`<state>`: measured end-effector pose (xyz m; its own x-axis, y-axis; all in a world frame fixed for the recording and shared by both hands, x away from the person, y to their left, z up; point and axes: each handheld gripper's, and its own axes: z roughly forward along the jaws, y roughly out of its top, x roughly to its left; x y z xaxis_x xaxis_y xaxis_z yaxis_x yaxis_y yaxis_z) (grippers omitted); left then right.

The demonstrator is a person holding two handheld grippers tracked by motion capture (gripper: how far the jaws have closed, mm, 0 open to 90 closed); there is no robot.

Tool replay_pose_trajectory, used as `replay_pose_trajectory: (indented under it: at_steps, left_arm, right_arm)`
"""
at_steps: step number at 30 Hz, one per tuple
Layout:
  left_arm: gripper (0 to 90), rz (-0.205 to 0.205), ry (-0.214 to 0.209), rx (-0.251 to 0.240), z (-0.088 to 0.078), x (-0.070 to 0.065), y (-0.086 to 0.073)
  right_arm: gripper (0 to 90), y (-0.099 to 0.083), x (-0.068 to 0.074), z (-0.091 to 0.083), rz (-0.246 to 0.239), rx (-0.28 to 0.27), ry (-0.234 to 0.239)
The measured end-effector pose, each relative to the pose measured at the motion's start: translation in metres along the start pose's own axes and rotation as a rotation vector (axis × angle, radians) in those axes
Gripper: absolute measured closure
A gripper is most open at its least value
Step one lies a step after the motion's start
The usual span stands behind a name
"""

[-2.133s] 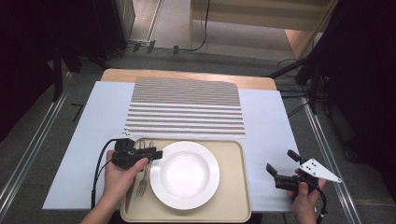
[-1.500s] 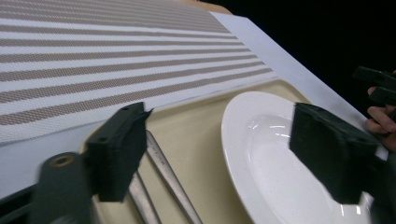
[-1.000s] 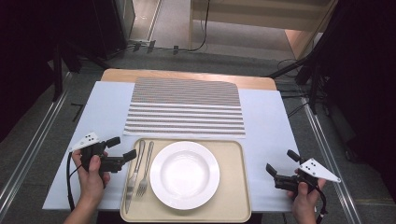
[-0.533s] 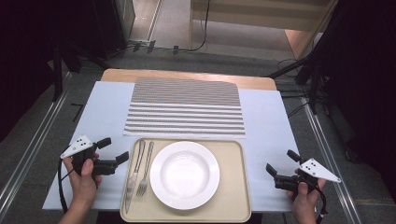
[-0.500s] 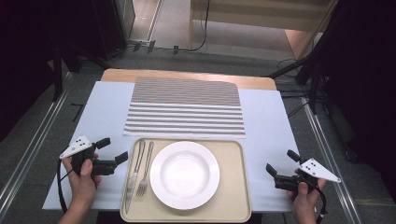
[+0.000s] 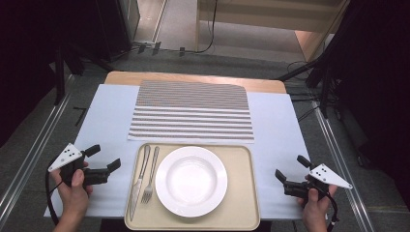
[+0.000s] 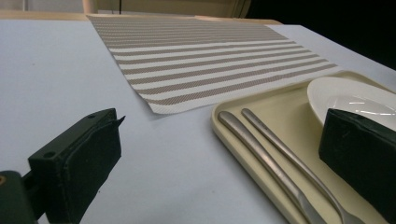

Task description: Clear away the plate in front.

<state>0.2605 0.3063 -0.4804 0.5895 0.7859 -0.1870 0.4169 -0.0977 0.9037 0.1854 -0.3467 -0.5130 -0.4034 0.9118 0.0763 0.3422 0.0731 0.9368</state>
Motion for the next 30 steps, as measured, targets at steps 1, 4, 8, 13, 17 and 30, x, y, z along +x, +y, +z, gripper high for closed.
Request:
replay_pose_trajectory:
  at_steps: [1, 4, 8, 13, 17, 30]
  left_arm:
    - [0.0, -0.001, 0.006, -0.002, -0.002, 0.001, -0.001]
    - [0.0, 0.002, 0.022, -0.007, -0.008, 0.005, -0.002]
    - [0.0, 0.017, 0.042, -0.005, -0.014, 0.008, -0.005]
    - [0.0, 0.028, 0.052, -0.001, -0.020, 0.012, -0.010]
    - [0.0, 0.035, 0.066, -0.003, -0.025, 0.015, -0.012]
    - [0.0, 0.026, 0.086, -0.021, -0.033, 0.024, -0.014]
  right_arm:
    - [0.0, 0.000, 0.000, 0.000, 0.000, 0.000, 0.000]
    - [0.0, 0.000, 0.000, 0.000, 0.005, 0.001, -0.001]
    - [0.0, 0.000, 0.000, 0.000, 0.002, 0.001, -0.001]
    - [0.0, 0.000, 0.000, 0.000, 0.000, 0.001, -0.002]
    - [0.0, 0.000, 0.001, 0.001, -0.009, 0.004, -0.001]
    - [0.0, -0.001, 0.001, 0.001, -0.011, 0.006, -0.001]
